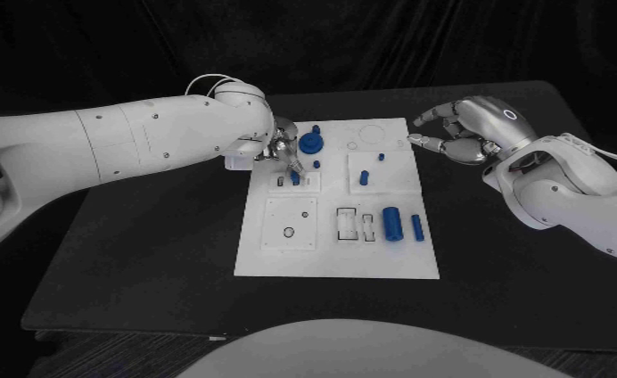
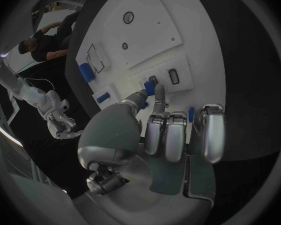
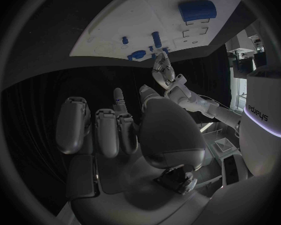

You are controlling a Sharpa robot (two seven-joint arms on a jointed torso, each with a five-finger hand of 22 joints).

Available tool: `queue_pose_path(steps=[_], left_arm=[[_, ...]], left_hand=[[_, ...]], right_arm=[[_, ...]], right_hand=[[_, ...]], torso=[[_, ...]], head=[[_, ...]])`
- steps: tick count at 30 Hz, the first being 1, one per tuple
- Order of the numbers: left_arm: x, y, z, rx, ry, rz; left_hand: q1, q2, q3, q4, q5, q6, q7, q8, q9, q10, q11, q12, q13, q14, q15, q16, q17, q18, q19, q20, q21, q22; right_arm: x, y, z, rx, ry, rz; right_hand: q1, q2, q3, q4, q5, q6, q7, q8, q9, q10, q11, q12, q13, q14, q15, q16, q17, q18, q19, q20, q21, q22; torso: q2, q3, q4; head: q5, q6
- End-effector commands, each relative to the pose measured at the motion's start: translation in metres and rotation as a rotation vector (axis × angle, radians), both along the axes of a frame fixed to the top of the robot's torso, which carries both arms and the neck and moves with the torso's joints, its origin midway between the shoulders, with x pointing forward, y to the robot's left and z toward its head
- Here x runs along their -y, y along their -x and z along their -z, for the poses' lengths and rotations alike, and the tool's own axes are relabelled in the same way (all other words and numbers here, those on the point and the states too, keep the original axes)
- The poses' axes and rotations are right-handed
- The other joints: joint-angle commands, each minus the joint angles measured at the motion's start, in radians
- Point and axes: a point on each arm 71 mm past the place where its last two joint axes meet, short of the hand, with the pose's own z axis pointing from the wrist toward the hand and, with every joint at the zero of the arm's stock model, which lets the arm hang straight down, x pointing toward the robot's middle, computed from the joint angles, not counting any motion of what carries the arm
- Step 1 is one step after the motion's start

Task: Assemble the parts on the task board

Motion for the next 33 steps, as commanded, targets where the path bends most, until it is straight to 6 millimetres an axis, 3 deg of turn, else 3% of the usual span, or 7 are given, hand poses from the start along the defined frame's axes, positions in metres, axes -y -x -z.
queue_pose_path(steps=[1, 33], left_arm=[[0.0012, 0.0018, 0.0018, -0.008, 0.002, 0.005], [-0.0041, 0.0050, 0.0055, -0.021, -0.012, -0.005]], left_hand=[[-0.011, 0.001, 0.006, -0.002, 0.000, 0.003, -0.003, -0.006, 0.001, 0.104, -0.002, 0.004, 0.263, 0.106, -0.004, 0.003, 0.264, 0.011, -0.006, 0.000, -0.006, 0.124], [-0.020, -0.004, 0.029, -0.009, 0.004, 0.005, -0.003, -0.011, 0.004, 0.104, -0.001, 0.004, 0.263, 0.106, -0.003, 0.003, 0.264, 0.013, -0.011, 0.001, -0.013, 0.120]], right_arm=[[0.0008, -0.0003, 0.0017, -0.011, 0.004, 0.017], [0.0008, -0.0004, 0.0044, -0.025, 0.010, 0.020]], right_hand=[[0.009, 0.003, -0.003, -0.004, 0.003, 0.007, -0.002, 0.003, -0.001, 0.105, 0.008, 0.004, 0.263, 0.073, 0.008, -0.007, 0.115, -0.001, -0.001, 0.009, -0.005, 0.171], [0.011, 0.003, -0.004, -0.003, 0.003, 0.007, -0.002, 0.002, -0.002, 0.105, 0.008, 0.004, 0.263, 0.073, 0.008, -0.008, 0.114, 0.000, -0.001, 0.010, -0.006, 0.170]], torso=[[0.000, 0.0003, -0.0006], [0.000, -0.0003, -0.0006]], head=[[0.001, 0.000], [0.004, 0.000]])
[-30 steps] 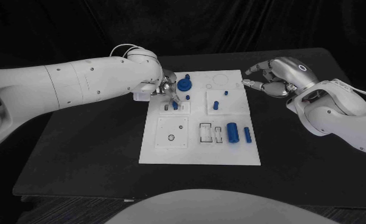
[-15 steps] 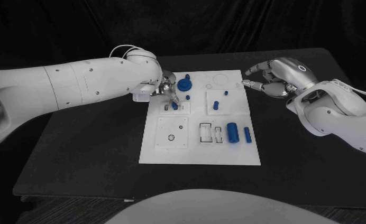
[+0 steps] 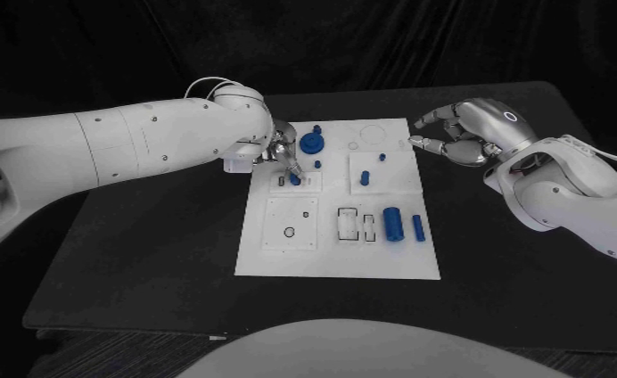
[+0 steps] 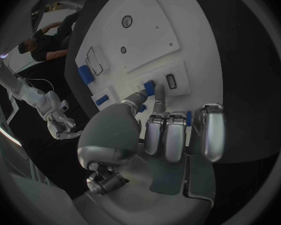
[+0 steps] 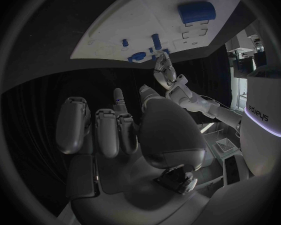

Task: Assemble the parts on the task board

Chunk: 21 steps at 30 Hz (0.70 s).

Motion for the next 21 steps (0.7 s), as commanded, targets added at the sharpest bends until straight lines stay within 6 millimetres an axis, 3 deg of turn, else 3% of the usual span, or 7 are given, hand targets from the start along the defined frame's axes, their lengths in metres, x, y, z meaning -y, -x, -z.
queue_pose_path(steps=[1, 13, 16, 17, 21], left_arm=[[0.0000, 0.0012, 0.0012, -0.011, -0.006, 0.003], [-0.0002, 0.0012, 0.0017, -0.013, -0.009, 0.003], [0.0006, 0.0012, 0.0018, -0.013, -0.008, 0.004], [0.0009, 0.0012, 0.0019, -0.013, -0.008, 0.004], [0.0018, 0.0010, 0.0023, -0.014, -0.008, 0.006]], left_hand=[[-0.009, 0.000, 0.006, 0.000, 0.004, 0.002, -0.003, -0.003, 0.001, 0.104, -0.001, 0.004, 0.263, 0.106, -0.003, 0.003, 0.263, 0.013, -0.007, -0.003, -0.003, 0.120], [-0.015, -0.003, 0.014, -0.002, 0.002, 0.003, -0.002, -0.006, 0.003, 0.104, -0.001, 0.004, 0.263, 0.106, -0.003, 0.003, 0.263, 0.013, -0.009, -0.002, -0.006, 0.119], [-0.043, -0.008, 0.022, 0.007, -0.067, 0.005, 0.000, -0.015, 0.006, 0.104, 0.001, 0.004, 0.263, 0.106, -0.001, 0.003, 0.263, 0.014, -0.011, -0.001, -0.011, 0.118], [-0.064, -0.008, 0.017, 0.021, -0.118, 0.001, 0.004, -0.025, 0.003, 0.104, 0.004, 0.004, 0.263, 0.106, 0.001, 0.003, 0.263, 0.014, -0.011, 0.001, -0.012, 0.118], [-0.098, -0.014, -0.004, 0.047, -0.167, 0.000, 0.012, -0.043, -0.007, 0.104, 0.010, 0.004, 0.263, 0.106, 0.005, 0.003, 0.263, 0.014, -0.011, 0.005, -0.015, 0.118]], right_arm=[[0.0005, -0.0003, 0.0018, -0.011, 0.004, 0.015], [0.0008, -0.0006, 0.0024, -0.013, 0.006, 0.017], [0.0007, -0.0007, 0.0024, -0.014, 0.006, 0.016], [0.0007, -0.0007, 0.0025, -0.014, 0.006, 0.016], [0.0007, -0.0006, 0.0025, -0.015, 0.007, 0.016]], right_hand=[[0.011, 0.003, -0.004, -0.003, 0.003, 0.007, -0.002, 0.002, -0.002, 0.105, 0.008, 0.004, 0.263, 0.073, 0.008, -0.008, 0.114, 0.000, -0.001, 0.010, -0.006, 0.170], [0.011, 0.003, -0.004, -0.003, 0.003, 0.007, -0.002, 0.002, -0.002, 0.105, 0.008, 0.004, 0.263, 0.073, 0.008, -0.008, 0.114, 0.000, -0.001, 0.010, -0.006, 0.170], [0.011, 0.003, -0.004, -0.003, 0.003, 0.007, -0.002, 0.002, -0.002, 0.105, 0.008, 0.004, 0.263, 0.073, 0.008, -0.008, 0.114, 0.000, -0.001, 0.010, -0.006, 0.170], [0.011, 0.003, -0.004, -0.003, 0.003, 0.007, -0.002, 0.002, -0.002, 0.105, 0.008, 0.004, 0.263, 0.073, 0.008, -0.008, 0.114, 0.000, -0.001, 0.010, -0.006, 0.170], [0.011, 0.004, -0.004, -0.003, 0.003, 0.006, -0.002, 0.002, -0.003, 0.105, 0.008, 0.004, 0.263, 0.072, 0.008, -0.009, 0.113, 0.000, -0.001, 0.010, -0.006, 0.170]], torso=[[0.000, 0.0001, -0.0005], [0.001, 0.0000, -0.0006], [0.001, 0.0001, -0.0004], [0.001, 0.0003, -0.0004], [0.001, 0.0004, -0.0006]], head=[[0.000, 0.000], [0.001, 0.000], [0.001, 0.000], [0.001, 0.000], [0.000, 0.000]])
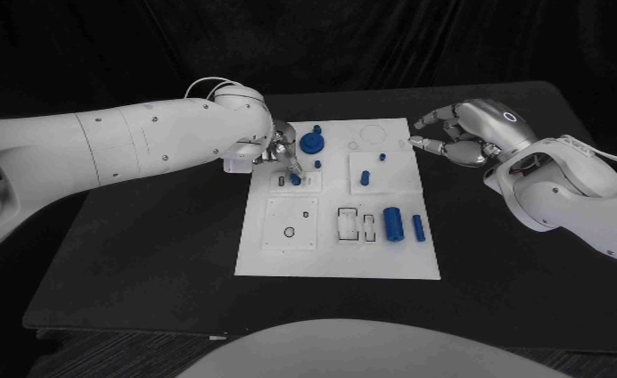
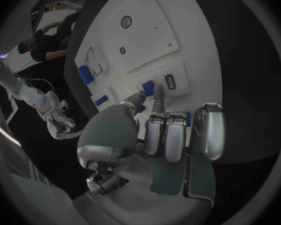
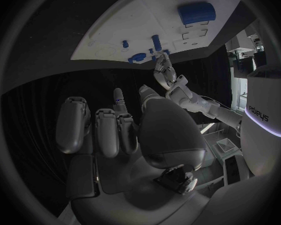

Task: Assemble the parts on the task board

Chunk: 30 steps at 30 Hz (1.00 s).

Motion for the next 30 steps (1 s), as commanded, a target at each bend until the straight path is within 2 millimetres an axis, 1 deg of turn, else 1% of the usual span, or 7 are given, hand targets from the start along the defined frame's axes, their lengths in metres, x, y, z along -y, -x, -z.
queue_pose_path(steps=[1, 4, 7, 11, 21, 26, 30], left_arm=[[0.002, 0.001, 0.002, -0.011, -0.002, 0.008], [0.003, 0.001, 0.002, -0.013, -0.003, 0.009], [0.004, 0.001, 0.003, -0.015, -0.006, 0.010], [0.004, 0.000, 0.004, -0.018, -0.009, 0.008], [0.000, 0.000, 0.004, -0.008, -0.011, -0.009], [-0.004, 0.000, 0.001, 0.024, 0.006, -0.036], [-0.013, -0.001, -0.009, 0.070, 0.030, -0.062]], left_hand=[[-0.016, -0.004, -0.012, 0.015, -0.021, 0.001, 0.009, -0.011, -0.007, 0.106, 0.010, 0.004, 0.263, 0.106, 0.007, 0.003, 0.263, 0.014, -0.004, 0.006, -0.005, 0.118], [-0.052, -0.009, -0.044, 0.046, -0.070, 0.006, 0.013, -0.023, -0.013, 0.106, 0.014, 0.004, 0.263, 0.106, 0.011, 0.003, 0.263, 0.015, -0.005, 0.010, -0.008, 0.117], [-0.078, -0.010, -0.074, 0.073, -0.099, 0.012, 0.014, -0.033, -0.015, 0.106, 0.015, 0.004, 0.263, 0.106, 0.012, 0.003, 0.263, 0.015, -0.005, 0.012, -0.011, 0.118], [-0.097, -0.010, -0.097, 0.093, -0.112, 0.016, 0.015, -0.039, -0.015, 0.106, 0.016, 0.004, 0.263, 0.106, 0.013, 0.003, 0.263, 0.016, -0.006, 0.013, -0.014, 0.118], [-0.125, -0.007, -0.136, 0.130, -0.117, 0.037, 0.011, -0.034, -0.005, 0.106, 0.014, 0.004, 0.263, 0.106, 0.011, 0.003, 0.263, 0.015, -0.002, 0.012, -0.014, 0.122], [-0.130, -0.014, -0.167, 0.151, -0.119, 0.057, 0.003, -0.016, 0.017, 0.106, 0.007, 0.004, 0.263, 0.106, 0.006, 0.003, 0.263, 0.013, 0.008, 0.008, -0.007, 0.131], [-0.112, -0.014, -0.189, 0.163, -0.118, 0.065, -0.006, 0.011, 0.055, 0.106, -0.001, 0.004, 0.263, 0.106, -0.002, 0.003, 0.263, 0.012, 0.013, 0.001, -0.005, 0.135]], right_arm=[[0.001, 0.000, 0.001, -0.009, 0.003, 0.015], [0.001, 0.000, 0.001, -0.010, 0.003, 0.015], [0.001, 0.000, 0.001, -0.010, 0.004, 0.015], [0.001, 0.000, 0.002, -0.011, 0.004, 0.015], [0.002, 0.000, 0.001, -0.011, 0.005, 0.015], [0.003, 0.001, 0.001, -0.009, 0.004, 0.015], [0.004, 0.001, 0.001, -0.010, 0.004, 0.018]], right_hand=[[0.007, 0.000, -0.004, -0.003, 0.003, 0.006, -0.002, 0.002, -0.002, 0.105, 0.008, 0.004, 0.263, 0.072, 0.008, -0.004, 0.112, 0.000, 0.002, 0.006, -0.006, 0.170], [0.007, 0.000, -0.004, -0.003, 0.003, 0.006, -0.002, 0.002, -0.002, 0.105, 0.008, 0.004, 0.263, 0.072, 0.008, -0.004, 0.112, 0.000, 0.002, 0.006, -0.006, 0.170], [0.007, 0.000, -0.004, -0.003, 0.003, 0.006, -0.002, 0.002, -0.002, 0.105, 0.008, 0.004, 0.263, 0.072, 0.008, -0.004, 0.112, 0.000, 0.002, 0.006, -0.006, 0.170], [0.007, 0.000, -0.004, -0.003, 0.003, 0.006, -0.002, 0.002, -0.002, 0.105, 0.008, 0.004, 0.263, 0.072, 0.008, -0.004, 0.112, 0.000, 0.002, 0.006, -0.006, 0.170], [0.007, 0.000, -0.005, -0.002, 0.004, 0.006, -0.001, 0.001, -0.002, 0.105, 0.008, 0.004, 0.263, 0.073, 0.008, -0.004, 0.112, 0.000, 0.003, 0.007, -0.006, 0.170], [0.007, 0.000, -0.005, -0.002, 0.004, 0.006, -0.001, 0.001, -0.002, 0.105, 0.008, 0.004, 0.263, 0.073, 0.008, -0.004, 0.112, 0.000, 0.002, 0.007, -0.007, 0.169], [0.006, 0.000, -0.005, -0.002, 0.004, 0.006, -0.001, 0.001, -0.003, 0.105, 0.008, 0.004, 0.263, 0.073, 0.008, -0.004, 0.112, 0.000, 0.002, 0.007, -0.008, 0.169]], torso=[[0.000, 0.0003, -0.0004], [0.000, 0.0002, -0.0006], [0.000, 0.0003, -0.0008], [0.000, 0.0003, -0.0014], [0.000, 0.0003, -0.0005], [0.000, 0.0002, 0.0001], [0.000, -0.0001, -0.0002]], head=[[-0.001, 0.000], [-0.001, 0.000], [0.000, 0.000], [0.001, 0.000], [0.001, 0.000], [-0.001, 0.000], [-0.003, 0.000]])
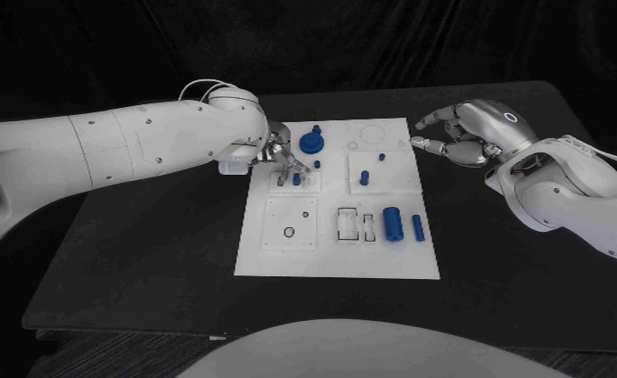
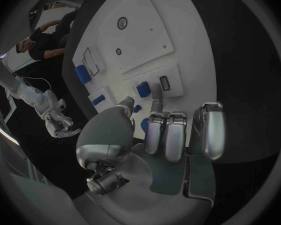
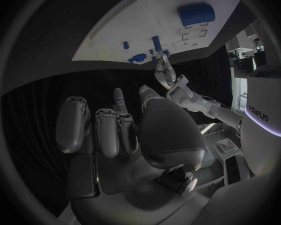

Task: Assemble the parts on the task board

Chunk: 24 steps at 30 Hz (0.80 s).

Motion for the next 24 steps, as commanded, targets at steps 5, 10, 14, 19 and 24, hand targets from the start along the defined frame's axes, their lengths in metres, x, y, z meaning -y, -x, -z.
queue_pose_path(steps=[5, 10, 14, 19, 24], left_arm=[[-0.012, -0.010, -0.033, 0.131, 0.060, -0.052], [-0.025, -0.022, -0.054, 0.192, 0.074, -0.078], [-0.035, -0.035, -0.063, 0.214, 0.070, -0.096], [-0.041, -0.046, -0.066, 0.209, 0.053, -0.107], [-0.043, -0.055, -0.065, 0.193, 0.034, -0.112]], left_hand=[[0.028, 0.001, -0.032, 0.014, -0.005, 0.009, -0.010, 0.043, 0.061, 0.105, -0.019, 0.004, 0.263, 0.106, -0.014, 0.003, 0.263, 0.011, 0.015, -0.009, 0.010, 0.141], [0.061, 0.006, -0.065, 0.030, -0.006, -0.019, -0.019, 0.126, 0.185, 0.105, -0.028, 0.004, 0.263, 0.106, -0.021, 0.003, 0.263, 0.009, 0.022, -0.018, 0.013, 0.149], [0.099, 0.014, -0.077, 0.025, 0.004, -0.050, -0.024, 0.184, 0.279, 0.105, -0.031, 0.004, 0.263, 0.106, -0.025, 0.003, 0.263, 0.009, 0.021, -0.020, 0.010, 0.151], [0.126, 0.018, -0.081, 0.017, 0.006, -0.085, -0.019, 0.182, 0.305, 0.105, -0.028, 0.004, 0.263, 0.106, -0.023, 0.003, 0.263, 0.012, 0.012, -0.019, -0.002, 0.145], [0.130, 0.019, -0.082, 0.016, 0.004, -0.092, -0.017, 0.177, 0.306, 0.105, -0.026, 0.004, 0.263, 0.106, -0.022, 0.003, 0.263, 0.012, 0.012, -0.018, -0.002, 0.146]], right_arm=[[0.002, 0.001, 0.001, -0.007, 0.001, 0.018], [0.004, 0.001, 0.001, -0.010, 0.003, 0.022], [0.004, 0.001, 0.001, -0.013, 0.005, 0.024], [0.002, 0.000, 0.001, -0.014, 0.006, 0.018], [0.003, 0.000, 0.002, -0.018, 0.011, 0.016]], right_hand=[[0.004, 0.001, -0.006, 0.000, 0.005, 0.006, -0.001, 0.001, -0.001, 0.105, 0.008, 0.004, 0.264, 0.072, 0.008, -0.005, 0.111, 0.000, 0.003, 0.007, -0.002, 0.170], [0.004, 0.001, -0.006, 0.000, 0.005, 0.006, -0.001, 0.001, -0.001, 0.105, 0.008, 0.004, 0.264, 0.072, 0.008, -0.005, 0.111, 0.000, 0.003, 0.007, -0.002, 0.170], [0.003, 0.001, -0.007, 0.000, 0.005, 0.005, -0.001, 0.001, -0.002, 0.105, 0.007, 0.004, 0.264, 0.072, 0.008, -0.005, 0.111, 0.000, 0.002, 0.007, -0.003, 0.170], [0.003, 0.002, -0.007, 0.000, 0.006, 0.005, -0.001, 0.000, -0.002, 0.105, 0.007, 0.004, 0.264, 0.072, 0.008, -0.005, 0.111, 0.000, 0.002, 0.007, -0.004, 0.170], [0.003, 0.003, -0.007, 0.000, 0.009, 0.004, -0.001, 0.000, -0.002, 0.105, 0.007, 0.004, 0.264, 0.072, 0.007, -0.006, 0.110, 0.000, 0.002, 0.007, -0.004, 0.170]], torso=[[0.000, -0.0006, -0.0005], [-0.001, 0.0009, -0.0014], [0.001, 0.0017, -0.0021], [0.003, 0.0021, -0.0002], [0.006, 0.0008, 0.0021]], head=[[-0.003, 0.000], [-0.005, 0.000], [-0.002, 0.000], [-0.009, 0.000], [-0.008, 0.000]])
